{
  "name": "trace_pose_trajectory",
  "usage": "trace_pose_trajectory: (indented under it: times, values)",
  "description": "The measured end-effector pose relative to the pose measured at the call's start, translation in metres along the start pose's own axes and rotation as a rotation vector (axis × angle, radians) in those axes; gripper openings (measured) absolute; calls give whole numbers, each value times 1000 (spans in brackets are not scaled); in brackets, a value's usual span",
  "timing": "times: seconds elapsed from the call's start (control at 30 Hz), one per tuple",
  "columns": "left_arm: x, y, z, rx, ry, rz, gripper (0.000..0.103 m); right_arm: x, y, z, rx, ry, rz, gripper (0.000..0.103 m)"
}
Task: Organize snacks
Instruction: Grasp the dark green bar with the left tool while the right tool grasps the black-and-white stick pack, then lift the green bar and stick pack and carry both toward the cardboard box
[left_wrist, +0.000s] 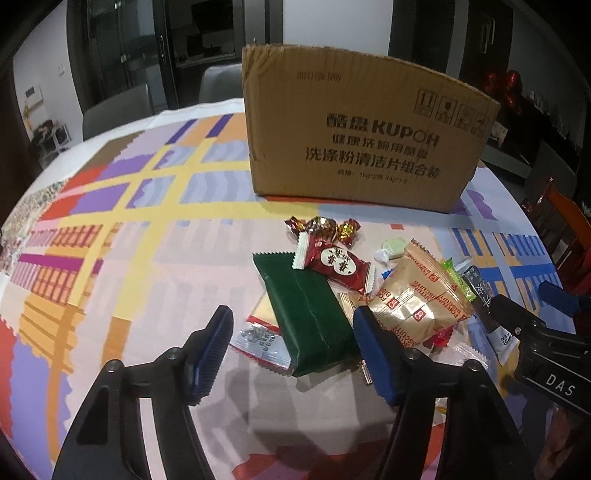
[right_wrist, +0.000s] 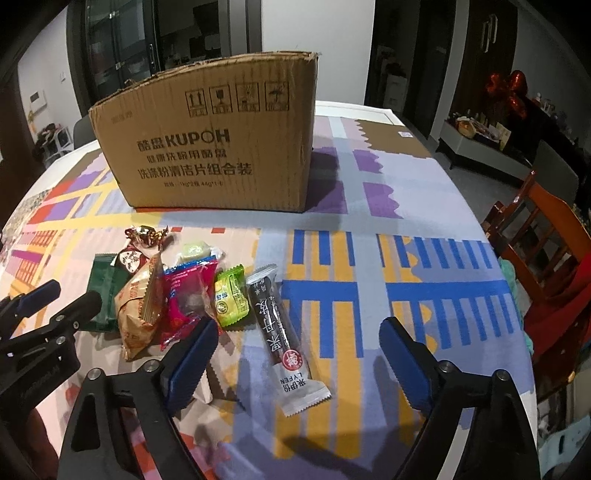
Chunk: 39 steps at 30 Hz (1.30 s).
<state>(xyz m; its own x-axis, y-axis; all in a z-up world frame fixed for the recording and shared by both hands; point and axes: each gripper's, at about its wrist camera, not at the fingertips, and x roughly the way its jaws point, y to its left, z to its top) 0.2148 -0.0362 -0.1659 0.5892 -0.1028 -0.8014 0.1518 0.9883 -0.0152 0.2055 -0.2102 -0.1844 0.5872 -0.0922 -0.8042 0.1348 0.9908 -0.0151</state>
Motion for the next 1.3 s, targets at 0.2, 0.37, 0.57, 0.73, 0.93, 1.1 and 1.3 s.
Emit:
trace_pose_trajectory:
  times: [0.2,0.37,0.57,0.73,0.93,1.1,1.3]
  values:
    - [10,0,-3,-23,16,-7,59,12,-1,-2,1,22,-6,81]
    - [17,0,-4,-33,31,-16,54,20,-3,-2,6,36,-2,79]
    - [19,-3,-1,-23,33,-36,38,26,-2,-3,13,49,15,74]
    - [19,-6,1,-28,41,-64,34,33,-6,-6,38,77,49,62]
    - [17,-7,2,-24,29,-78,23,34,-7,-6,39,66,78,50]
    - [14,-9,3,-13,24,-83,18,33,-2,-6,26,58,117,24]
    - [7,-11,4,0,8,-85,14,31,-1,-6,29,53,141,18]
